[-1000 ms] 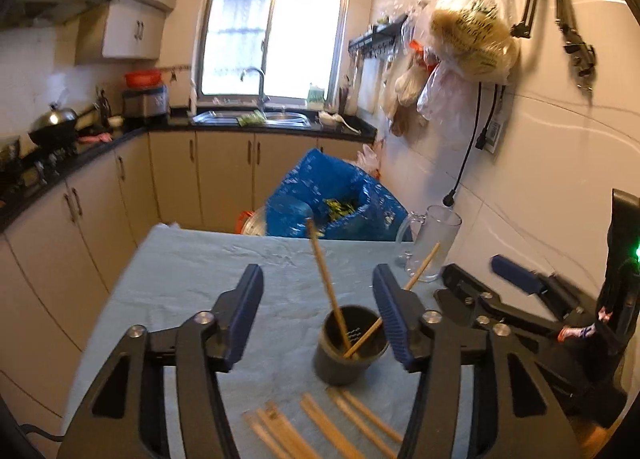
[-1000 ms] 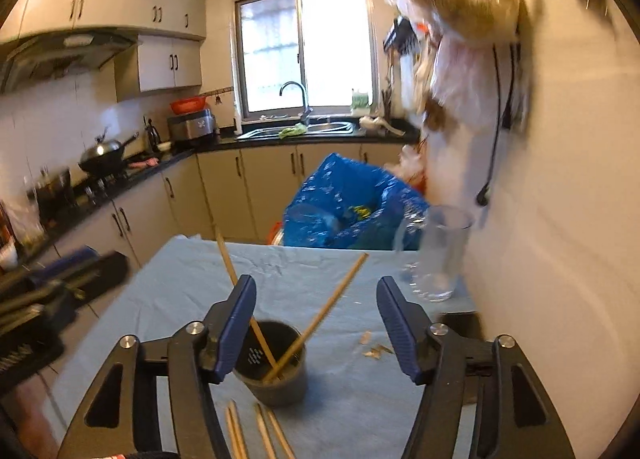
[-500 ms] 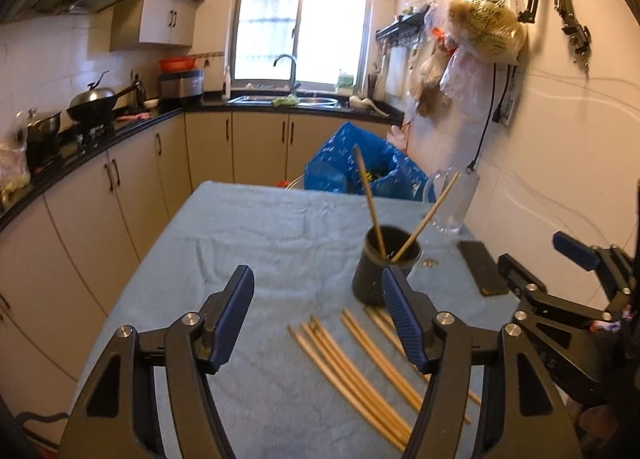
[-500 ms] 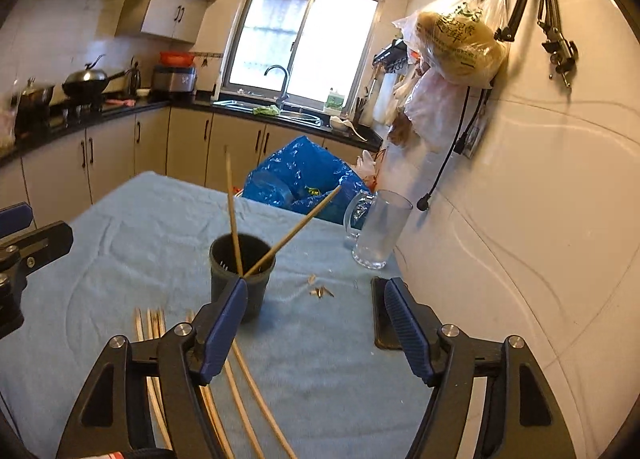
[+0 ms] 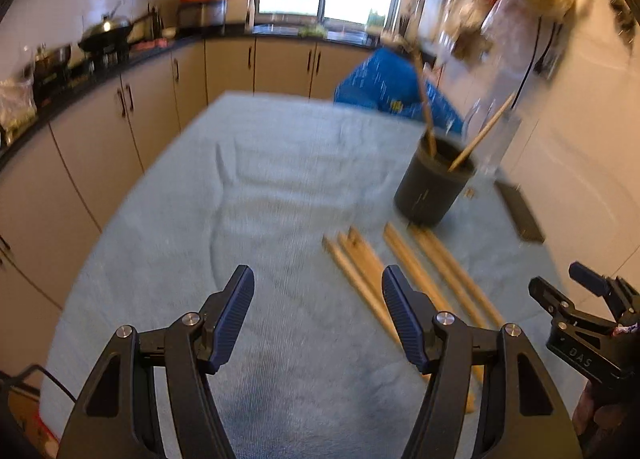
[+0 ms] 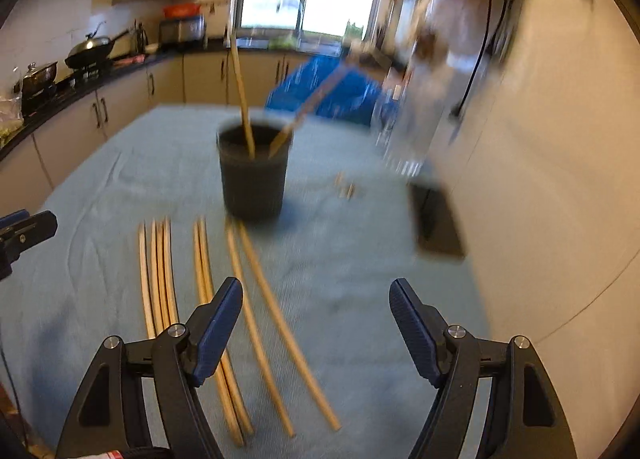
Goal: Organize utensils
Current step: 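Grasp another chopstick with the left gripper while the right gripper grasps one, then lift both chopsticks upright and carry them over the holder cup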
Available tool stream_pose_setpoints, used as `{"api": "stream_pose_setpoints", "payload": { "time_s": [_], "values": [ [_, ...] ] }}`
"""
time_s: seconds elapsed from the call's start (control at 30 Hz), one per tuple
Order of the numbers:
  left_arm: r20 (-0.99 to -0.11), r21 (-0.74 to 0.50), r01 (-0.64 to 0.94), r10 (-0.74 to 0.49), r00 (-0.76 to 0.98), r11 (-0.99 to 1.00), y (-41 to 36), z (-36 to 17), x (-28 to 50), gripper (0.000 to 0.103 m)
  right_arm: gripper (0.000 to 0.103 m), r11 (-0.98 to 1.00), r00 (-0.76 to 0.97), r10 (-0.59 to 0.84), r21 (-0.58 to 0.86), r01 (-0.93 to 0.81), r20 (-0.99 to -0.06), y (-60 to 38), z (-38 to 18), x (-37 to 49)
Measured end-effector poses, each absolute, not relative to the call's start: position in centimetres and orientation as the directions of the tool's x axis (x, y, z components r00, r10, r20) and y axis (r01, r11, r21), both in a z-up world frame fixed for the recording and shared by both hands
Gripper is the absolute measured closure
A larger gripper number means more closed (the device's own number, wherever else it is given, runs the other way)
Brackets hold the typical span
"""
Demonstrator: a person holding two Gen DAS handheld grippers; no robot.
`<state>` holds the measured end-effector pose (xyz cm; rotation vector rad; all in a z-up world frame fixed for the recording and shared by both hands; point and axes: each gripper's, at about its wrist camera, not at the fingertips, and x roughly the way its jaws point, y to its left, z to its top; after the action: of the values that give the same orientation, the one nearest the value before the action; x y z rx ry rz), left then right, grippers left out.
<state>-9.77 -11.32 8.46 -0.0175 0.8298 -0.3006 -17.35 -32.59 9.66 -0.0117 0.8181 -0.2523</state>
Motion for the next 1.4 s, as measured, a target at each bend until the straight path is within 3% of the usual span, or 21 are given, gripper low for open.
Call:
{"api": "stream_pose_setpoints", "payload": {
  "time_s": [0.13,0.3,0.5,0.57,0.6,0.63,0.9,0.97,1.03,1.2,1.4],
  "values": [
    [-0.792,-0.131,0.266,-0.262,0.551,0.955,-12.4,5.0,-8.1,0.039,0.029,0.983,0.601,-0.151,-0.055,0.175,-0.785,-33.8,6.0,-17.5],
    [-0.828,-0.125,0.289,-0.261,0.497,0.949,-14.6,2.4,-6.8,0.043,0.030,0.988,0.598,-0.116,-0.032,0.149,-0.793,-34.5,4.4,-17.9],
    [-0.847,-0.104,0.300,-0.243,0.473,0.948,-17.1,1.1,-5.2,0.060,0.036,0.988,0.599,-0.101,-0.006,0.157,-0.795,-35.8,3.8,-17.4],
    [-0.847,-0.095,0.312,-0.241,0.473,0.945,-17.6,1.2,-5.1,0.070,0.043,0.989,0.593,-0.092,-0.002,0.150,-0.800,-36.0,3.5,-17.0],
    [-0.851,-0.087,0.316,-0.236,0.469,0.945,-17.9,1.1,-5.0,0.083,0.047,0.989,0.589,-0.088,0.000,0.147,-0.804,-36.0,3.4,-16.7],
    [-0.854,-0.069,0.319,-0.221,0.470,0.945,-18.1,1.1,-5.1,0.085,0.050,0.990,0.584,-0.082,0.003,0.143,-0.808,-36.1,3.2,-16.5],
    [-0.851,0.015,0.337,-0.165,0.499,0.941,-19.0,1.2,-5.4,0.084,0.052,0.994,0.571,-0.055,0.011,0.111,-0.819,-35.7,2.1,-15.1],
    [-0.851,0.024,0.357,-0.168,0.497,0.934,-18.9,1.2,-5.6,0.084,0.059,0.995,0.568,-0.047,0.014,0.102,-0.822,-35.5,1.8,-14.7],
    [-0.853,0.028,0.377,-0.174,0.492,0.926,-18.7,1.2,-5.6,0.088,0.087,0.994,0.565,-0.037,0.027,0.103,-0.824,-35.4,1.9,-14.5],
    [-0.862,0.005,0.442,-0.220,0.457,0.897,-16.5,1.3,-6.8,0.091,0.095,0.983,0.536,-0.001,0.099,0.157,-0.844,-36.6,2.0,-15.2],
    [-0.874,-0.039,0.529,-0.286,0.394,0.848,-12.8,1.5,-8.7,0.092,0.096,0.962,0.499,0.068,0.189,0.196,-0.864,-38.4,2.2,-19.6]
  ]
}}
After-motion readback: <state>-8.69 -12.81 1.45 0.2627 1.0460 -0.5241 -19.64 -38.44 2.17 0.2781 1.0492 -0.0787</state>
